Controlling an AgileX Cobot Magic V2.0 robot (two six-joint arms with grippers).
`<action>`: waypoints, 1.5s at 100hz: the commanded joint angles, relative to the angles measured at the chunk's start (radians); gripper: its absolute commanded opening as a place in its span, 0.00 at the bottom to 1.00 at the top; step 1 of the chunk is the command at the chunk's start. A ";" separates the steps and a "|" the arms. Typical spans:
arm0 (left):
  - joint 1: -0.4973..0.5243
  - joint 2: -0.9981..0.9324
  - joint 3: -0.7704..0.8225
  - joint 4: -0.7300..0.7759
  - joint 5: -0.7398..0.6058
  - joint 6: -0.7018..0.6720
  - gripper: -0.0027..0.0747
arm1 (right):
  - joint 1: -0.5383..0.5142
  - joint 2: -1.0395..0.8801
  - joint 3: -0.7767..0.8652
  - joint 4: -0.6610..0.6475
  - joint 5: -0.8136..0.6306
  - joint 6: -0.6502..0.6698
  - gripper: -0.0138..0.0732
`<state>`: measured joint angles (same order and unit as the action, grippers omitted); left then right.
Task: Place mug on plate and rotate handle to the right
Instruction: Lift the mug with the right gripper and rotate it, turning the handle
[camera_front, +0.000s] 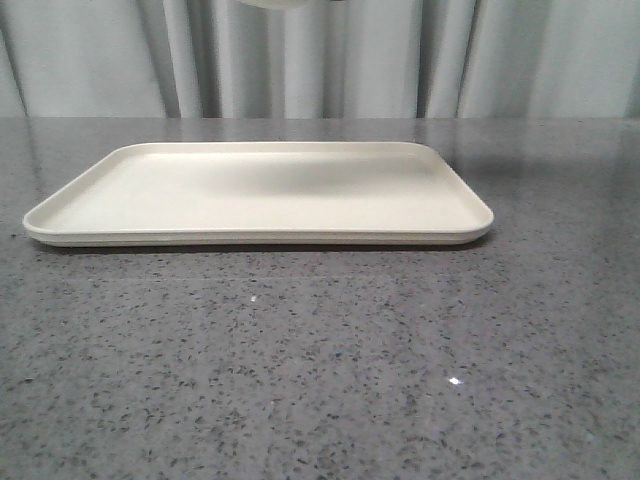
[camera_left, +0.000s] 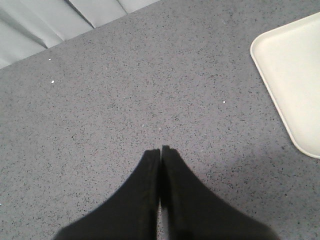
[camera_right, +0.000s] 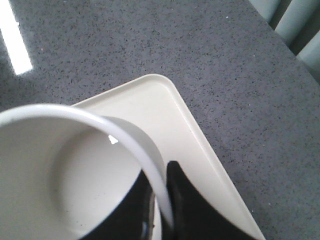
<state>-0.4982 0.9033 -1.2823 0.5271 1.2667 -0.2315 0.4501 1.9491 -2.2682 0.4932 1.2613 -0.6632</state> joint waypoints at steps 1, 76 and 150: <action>-0.008 -0.005 -0.022 0.023 -0.008 -0.012 0.01 | -0.005 -0.053 -0.033 0.035 0.073 -0.047 0.09; -0.008 -0.005 -0.022 0.004 -0.008 -0.012 0.01 | 0.002 0.026 0.095 0.035 0.075 -0.254 0.09; -0.008 -0.005 -0.022 0.004 -0.008 -0.012 0.01 | 0.008 0.097 0.095 0.035 0.074 -0.255 0.09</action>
<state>-0.4982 0.9033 -1.2823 0.5058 1.2667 -0.2315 0.4548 2.0967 -2.1489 0.4876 1.2517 -0.9147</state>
